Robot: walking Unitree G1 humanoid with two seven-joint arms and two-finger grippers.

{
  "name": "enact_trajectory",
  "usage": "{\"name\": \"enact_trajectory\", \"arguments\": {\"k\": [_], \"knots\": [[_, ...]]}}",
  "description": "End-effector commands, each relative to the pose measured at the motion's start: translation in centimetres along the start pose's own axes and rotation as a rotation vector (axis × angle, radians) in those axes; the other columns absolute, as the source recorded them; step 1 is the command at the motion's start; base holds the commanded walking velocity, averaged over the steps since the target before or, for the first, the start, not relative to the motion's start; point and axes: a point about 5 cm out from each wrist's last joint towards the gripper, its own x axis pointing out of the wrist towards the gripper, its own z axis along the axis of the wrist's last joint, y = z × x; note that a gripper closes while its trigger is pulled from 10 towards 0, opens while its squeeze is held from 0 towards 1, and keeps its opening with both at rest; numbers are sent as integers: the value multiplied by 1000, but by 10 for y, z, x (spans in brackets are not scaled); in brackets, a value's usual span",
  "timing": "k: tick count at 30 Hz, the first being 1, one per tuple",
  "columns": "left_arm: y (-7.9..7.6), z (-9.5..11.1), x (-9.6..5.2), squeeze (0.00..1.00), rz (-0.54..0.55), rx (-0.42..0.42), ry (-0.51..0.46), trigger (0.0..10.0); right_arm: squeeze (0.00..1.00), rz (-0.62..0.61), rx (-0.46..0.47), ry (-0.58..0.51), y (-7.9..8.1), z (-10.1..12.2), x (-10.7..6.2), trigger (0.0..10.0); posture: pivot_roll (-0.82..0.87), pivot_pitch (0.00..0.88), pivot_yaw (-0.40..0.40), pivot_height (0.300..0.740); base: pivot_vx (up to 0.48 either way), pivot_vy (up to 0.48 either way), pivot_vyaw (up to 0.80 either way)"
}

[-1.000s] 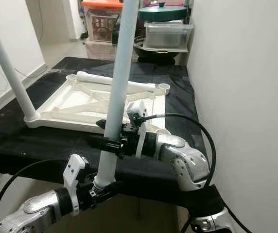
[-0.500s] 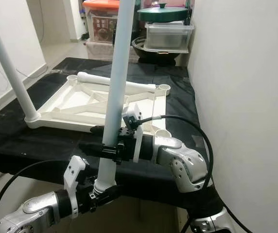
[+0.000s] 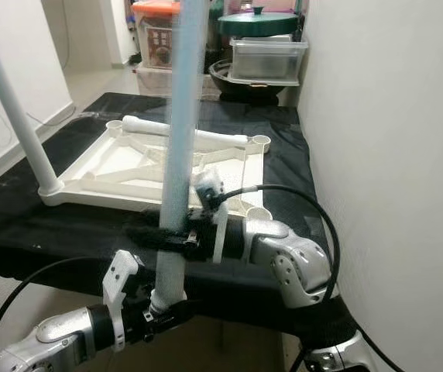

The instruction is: Building children table

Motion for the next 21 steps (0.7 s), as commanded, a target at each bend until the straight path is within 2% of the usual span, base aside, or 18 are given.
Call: {"name": "enact_trajectory", "arguments": {"k": [1,12,13,15,16,19,21], "knots": [[1,0,-3,0,11,-17,-4,10000,0,-8,-19,3,0,0,-1,0,133,1,-21,740,0,0,0],[8,-5,-3,0,52,-34,40,10000,0,-2,-17,-23,0,4,0,0,134,0,-19,740,0,0,0],[7,-4,-3,1000,48,-48,26,10000,0,-9,-21,-31,-1,6,-1,0,134,0,-20,740,0,0,0],[7,-4,-3,1000,48,-48,26,10000,0,-9,-21,-31,-1,6,-1,0,134,0,-20,740,0,0,0],[3,-3,-4,1000,12,-56,18,10000,0,-28,-27,-42,-4,9,-5,0,135,0,-26,740,0,0,0],[2,-4,-5,1000,31,-46,3,10000,0,-75,-39,-68,-12,15,-14,0,137,0,-26,740,0,0,0],[2,-4,-5,1000,31,-46,3,10000,0,-75,-39,-68,-12,15,-14,0,137,0,-26,740,0,0,0]]}}
